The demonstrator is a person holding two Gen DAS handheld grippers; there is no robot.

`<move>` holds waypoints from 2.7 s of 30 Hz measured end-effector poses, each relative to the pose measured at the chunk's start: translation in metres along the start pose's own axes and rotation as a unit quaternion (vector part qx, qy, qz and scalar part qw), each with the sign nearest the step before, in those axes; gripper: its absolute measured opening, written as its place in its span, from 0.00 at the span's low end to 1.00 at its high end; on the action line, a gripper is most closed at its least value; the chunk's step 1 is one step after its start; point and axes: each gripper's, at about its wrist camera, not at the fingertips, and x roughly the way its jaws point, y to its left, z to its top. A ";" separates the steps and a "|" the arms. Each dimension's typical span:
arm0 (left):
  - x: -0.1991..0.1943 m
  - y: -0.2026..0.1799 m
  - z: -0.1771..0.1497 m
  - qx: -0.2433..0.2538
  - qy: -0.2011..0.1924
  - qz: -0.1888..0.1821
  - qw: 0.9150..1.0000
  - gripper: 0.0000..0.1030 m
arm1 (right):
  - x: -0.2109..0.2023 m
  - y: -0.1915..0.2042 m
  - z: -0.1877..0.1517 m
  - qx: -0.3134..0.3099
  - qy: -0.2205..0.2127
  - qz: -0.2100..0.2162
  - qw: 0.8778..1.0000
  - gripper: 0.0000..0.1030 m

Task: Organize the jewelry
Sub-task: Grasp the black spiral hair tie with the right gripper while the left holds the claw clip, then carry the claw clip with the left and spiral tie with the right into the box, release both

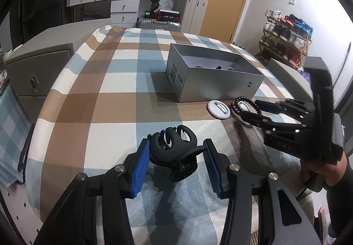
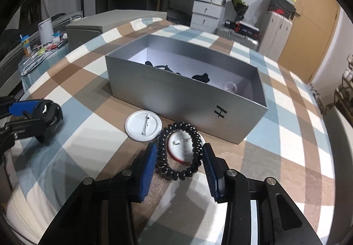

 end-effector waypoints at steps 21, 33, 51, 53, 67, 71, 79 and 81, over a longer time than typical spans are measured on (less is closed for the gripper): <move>-0.008 -0.018 0.027 0.021 -0.020 -0.003 1.000 0.41 | -0.065 -0.049 -0.001 0.144 -0.092 0.127 0.977 0.40; 0.002 -0.025 0.083 0.032 -0.054 0.000 0.998 0.41 | -0.075 -0.082 0.042 0.177 -0.139 0.129 0.966 0.40; 0.053 -0.042 0.127 0.051 -0.041 -0.043 0.997 0.41 | -0.024 -0.101 0.082 0.167 -0.118 0.150 0.967 0.40; 0.059 -0.044 0.128 0.054 -0.033 -0.046 0.997 0.41 | -0.017 -0.103 0.082 0.170 -0.112 0.155 0.967 0.40; 0.080 -0.047 0.130 0.054 -0.008 -0.052 0.997 0.41 | 0.013 -0.109 0.075 0.180 -0.082 0.159 0.967 0.41; 0.083 -0.048 0.130 0.056 -0.005 -0.057 0.997 0.41 | 0.018 -0.107 0.073 0.178 -0.075 0.160 0.968 0.42; 0.090 -0.047 0.128 0.066 -0.001 -0.076 0.995 0.41 | 0.025 -0.103 0.072 0.173 -0.067 0.162 0.969 0.46; 0.091 -0.045 0.127 0.065 -0.004 -0.087 0.994 0.42 | 0.026 -0.102 0.072 0.172 -0.067 0.166 0.969 0.47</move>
